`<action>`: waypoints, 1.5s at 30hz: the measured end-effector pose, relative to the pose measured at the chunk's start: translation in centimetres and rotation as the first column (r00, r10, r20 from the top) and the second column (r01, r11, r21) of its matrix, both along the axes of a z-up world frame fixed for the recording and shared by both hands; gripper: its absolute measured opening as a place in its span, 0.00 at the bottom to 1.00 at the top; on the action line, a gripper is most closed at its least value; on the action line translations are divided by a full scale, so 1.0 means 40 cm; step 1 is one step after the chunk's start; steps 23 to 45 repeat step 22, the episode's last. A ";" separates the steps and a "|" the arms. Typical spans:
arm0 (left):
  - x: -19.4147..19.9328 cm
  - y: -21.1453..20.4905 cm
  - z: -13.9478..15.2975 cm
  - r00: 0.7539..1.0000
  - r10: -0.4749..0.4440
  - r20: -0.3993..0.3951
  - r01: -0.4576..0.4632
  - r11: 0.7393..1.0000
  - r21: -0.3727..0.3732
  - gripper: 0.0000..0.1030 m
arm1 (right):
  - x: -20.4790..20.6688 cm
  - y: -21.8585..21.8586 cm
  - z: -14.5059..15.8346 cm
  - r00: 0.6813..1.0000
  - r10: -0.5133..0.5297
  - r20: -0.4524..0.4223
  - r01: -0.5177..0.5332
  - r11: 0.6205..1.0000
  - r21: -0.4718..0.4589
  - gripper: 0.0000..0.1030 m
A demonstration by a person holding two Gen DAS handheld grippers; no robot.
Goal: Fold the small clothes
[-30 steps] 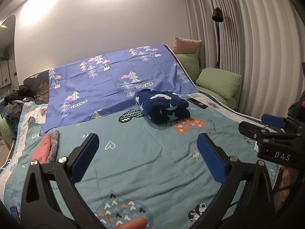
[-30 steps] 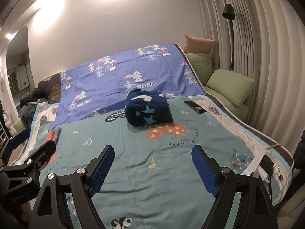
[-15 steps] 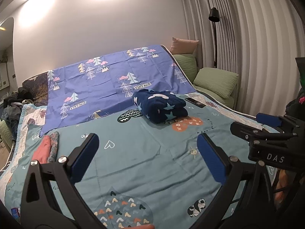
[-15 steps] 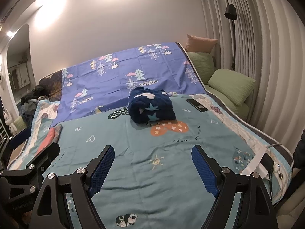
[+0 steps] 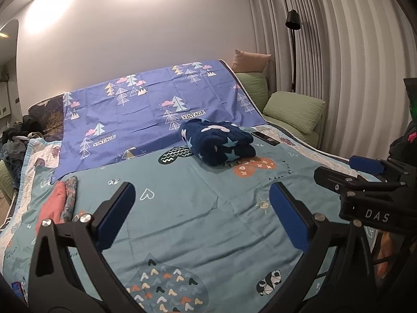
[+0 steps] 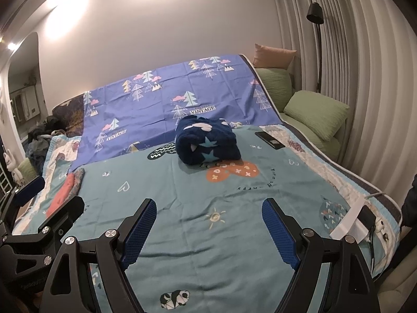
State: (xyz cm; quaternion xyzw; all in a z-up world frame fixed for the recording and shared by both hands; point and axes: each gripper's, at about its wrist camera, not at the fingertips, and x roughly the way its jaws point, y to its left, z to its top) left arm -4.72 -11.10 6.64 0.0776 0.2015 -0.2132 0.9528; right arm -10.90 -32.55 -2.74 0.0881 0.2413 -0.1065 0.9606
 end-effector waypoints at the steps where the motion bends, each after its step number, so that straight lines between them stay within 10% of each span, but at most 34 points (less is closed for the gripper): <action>1: 0.001 0.001 0.000 1.000 0.001 -0.003 -0.001 1.000 -0.003 0.99 | 0.000 0.000 0.000 1.000 -0.001 0.000 0.001 1.000 0.000 0.82; 45: 0.013 0.007 -0.010 1.000 0.019 -0.012 -0.019 1.000 0.001 0.99 | 0.016 0.001 -0.015 1.000 0.006 -0.014 -0.006 1.000 0.000 0.82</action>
